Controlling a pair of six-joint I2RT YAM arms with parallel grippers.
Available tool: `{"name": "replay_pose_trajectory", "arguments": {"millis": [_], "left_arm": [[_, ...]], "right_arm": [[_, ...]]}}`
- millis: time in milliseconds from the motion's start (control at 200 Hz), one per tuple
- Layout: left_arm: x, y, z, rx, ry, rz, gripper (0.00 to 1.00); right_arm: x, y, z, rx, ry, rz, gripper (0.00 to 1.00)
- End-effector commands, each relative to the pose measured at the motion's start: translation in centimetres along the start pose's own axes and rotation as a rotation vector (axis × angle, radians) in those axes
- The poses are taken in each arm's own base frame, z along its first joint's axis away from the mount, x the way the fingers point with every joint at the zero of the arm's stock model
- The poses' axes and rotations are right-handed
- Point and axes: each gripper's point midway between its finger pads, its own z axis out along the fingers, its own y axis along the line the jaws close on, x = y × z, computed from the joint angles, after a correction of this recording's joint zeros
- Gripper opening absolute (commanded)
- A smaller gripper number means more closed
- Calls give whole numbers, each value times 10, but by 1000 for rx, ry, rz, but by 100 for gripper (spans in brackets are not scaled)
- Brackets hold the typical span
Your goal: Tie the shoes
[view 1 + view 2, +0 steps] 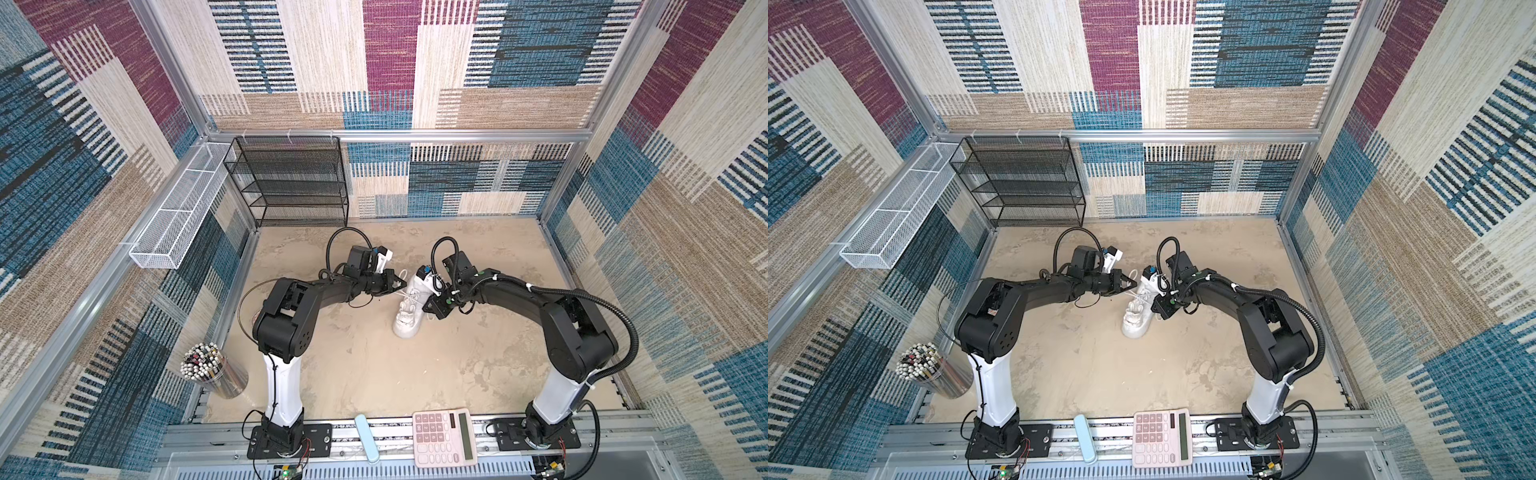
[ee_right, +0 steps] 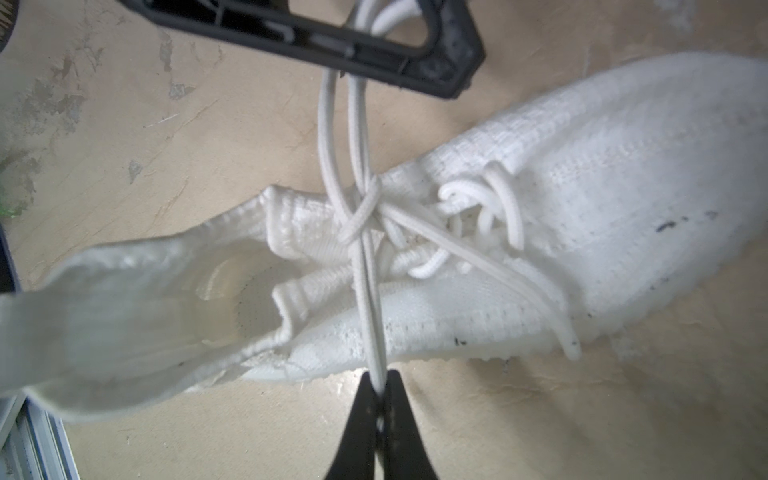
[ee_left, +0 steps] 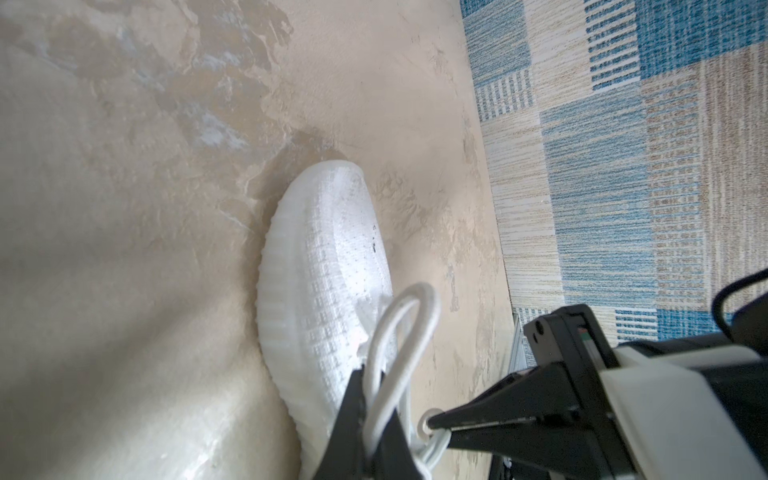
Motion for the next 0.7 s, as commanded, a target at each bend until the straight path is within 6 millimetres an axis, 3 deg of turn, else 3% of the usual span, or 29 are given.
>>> {"name": "replay_pose_trajectory", "arguments": {"millis": [0,115,326,691], "left_arm": [[-25,14,-10,-87,-111,39,0],[-27,13,-13,-76,-135,32,0],[-20,-12,-16,0,-121,40,0],[-9,-35,-24,59,-93,84,0]], "right_arm": [[46,2,-1,13,181,105,0],[54,6,-2,-1,196,137,0],[49,19,-20,-5,137,188,0],[62,32,-20,-35,144,257,0]]}}
